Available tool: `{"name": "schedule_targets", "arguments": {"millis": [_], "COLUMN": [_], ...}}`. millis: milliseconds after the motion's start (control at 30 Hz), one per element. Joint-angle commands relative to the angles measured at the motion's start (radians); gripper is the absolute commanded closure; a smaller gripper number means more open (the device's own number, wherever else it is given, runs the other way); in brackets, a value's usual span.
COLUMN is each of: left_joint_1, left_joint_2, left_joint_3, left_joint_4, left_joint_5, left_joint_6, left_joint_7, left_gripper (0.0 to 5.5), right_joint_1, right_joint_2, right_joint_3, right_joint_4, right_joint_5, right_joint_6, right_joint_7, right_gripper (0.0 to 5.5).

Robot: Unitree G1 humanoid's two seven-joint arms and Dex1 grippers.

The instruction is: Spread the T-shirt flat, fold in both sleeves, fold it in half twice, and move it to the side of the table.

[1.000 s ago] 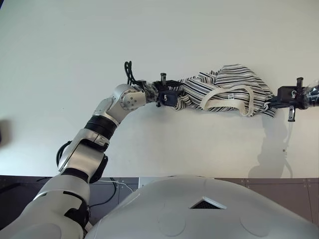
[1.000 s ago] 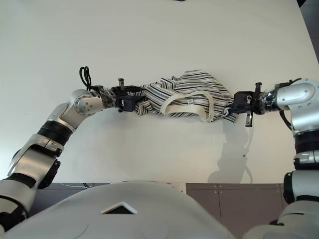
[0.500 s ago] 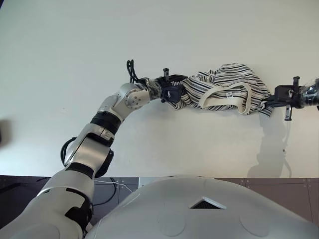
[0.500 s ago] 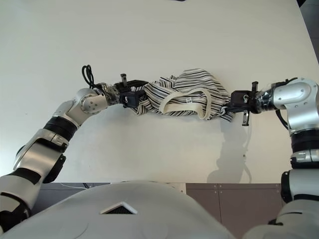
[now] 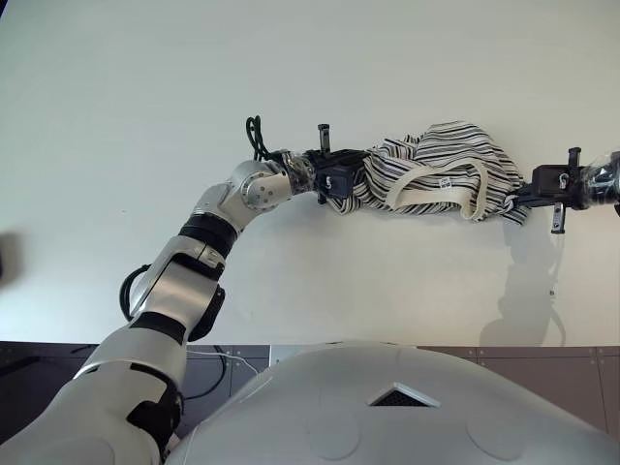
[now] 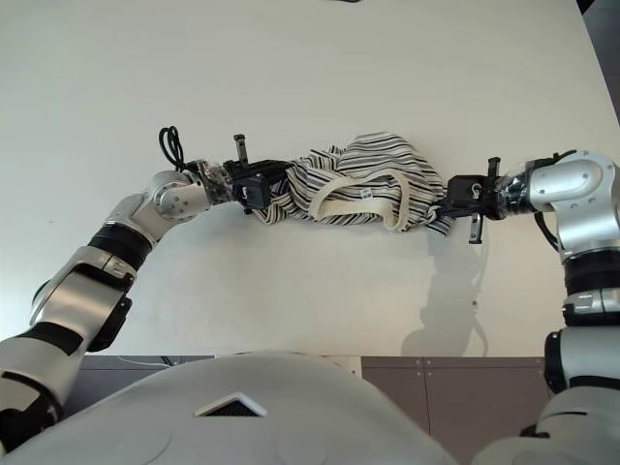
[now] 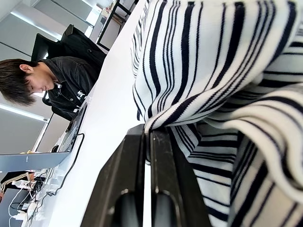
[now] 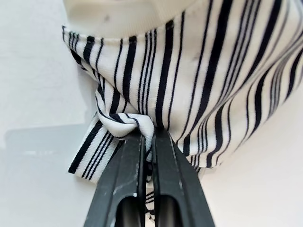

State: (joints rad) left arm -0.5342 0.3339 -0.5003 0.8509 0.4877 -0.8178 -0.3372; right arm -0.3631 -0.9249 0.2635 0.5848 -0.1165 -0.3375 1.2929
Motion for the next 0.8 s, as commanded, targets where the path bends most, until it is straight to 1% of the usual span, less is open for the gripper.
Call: {"name": "schedule_targets", "arguments": {"millis": [33, 167, 267, 400, 500, 633, 800], "left_joint_1": [-0.038, -0.085, -0.129, -0.229, -0.351, -0.510, -0.660], "left_joint_2": [-0.018, -0.020, 0.010, 0.059, 0.090, 0.133, 0.191], "left_joint_3": [0.063, 0.134, 0.182, 0.239, 0.268, 0.242, 0.178], "left_joint_4": [0.024, 0.026, 0.013, 0.041, 0.111, 0.247, 0.377], "left_joint_5": [-0.071, -0.144, -0.177, -0.187, -0.177, -0.102, 0.015], "left_joint_6": [0.038, 0.084, 0.103, 0.131, 0.165, 0.205, 0.236], "left_joint_7": [-0.003, -0.016, -0.026, -0.008, 0.015, 0.071, 0.141], "left_gripper": [5.38, 5.38, 5.38, 5.38, 5.38, 5.38, 5.38], "right_joint_1": [-0.049, -0.122, -0.206, -0.348, -0.493, -0.672, -0.892], "right_joint_2": [0.049, 0.094, 0.150, 0.219, 0.264, 0.320, 0.370], "right_joint_3": [-0.051, -0.134, -0.172, -0.182, -0.158, -0.111, -0.052], "right_joint_4": [-0.035, -0.064, -0.049, 0.025, 0.177, 0.413, 0.632], "right_joint_5": [0.077, 0.190, 0.221, 0.195, 0.135, 0.020, -0.125], "right_joint_6": [0.052, 0.163, 0.225, 0.242, 0.209, 0.130, 0.070], "right_joint_7": [-0.002, -0.017, -0.083, -0.182, -0.256, -0.383, -0.627], "right_gripper": [5.40, 5.40, 5.40, 5.40, 5.40, 5.40, 5.40]}}
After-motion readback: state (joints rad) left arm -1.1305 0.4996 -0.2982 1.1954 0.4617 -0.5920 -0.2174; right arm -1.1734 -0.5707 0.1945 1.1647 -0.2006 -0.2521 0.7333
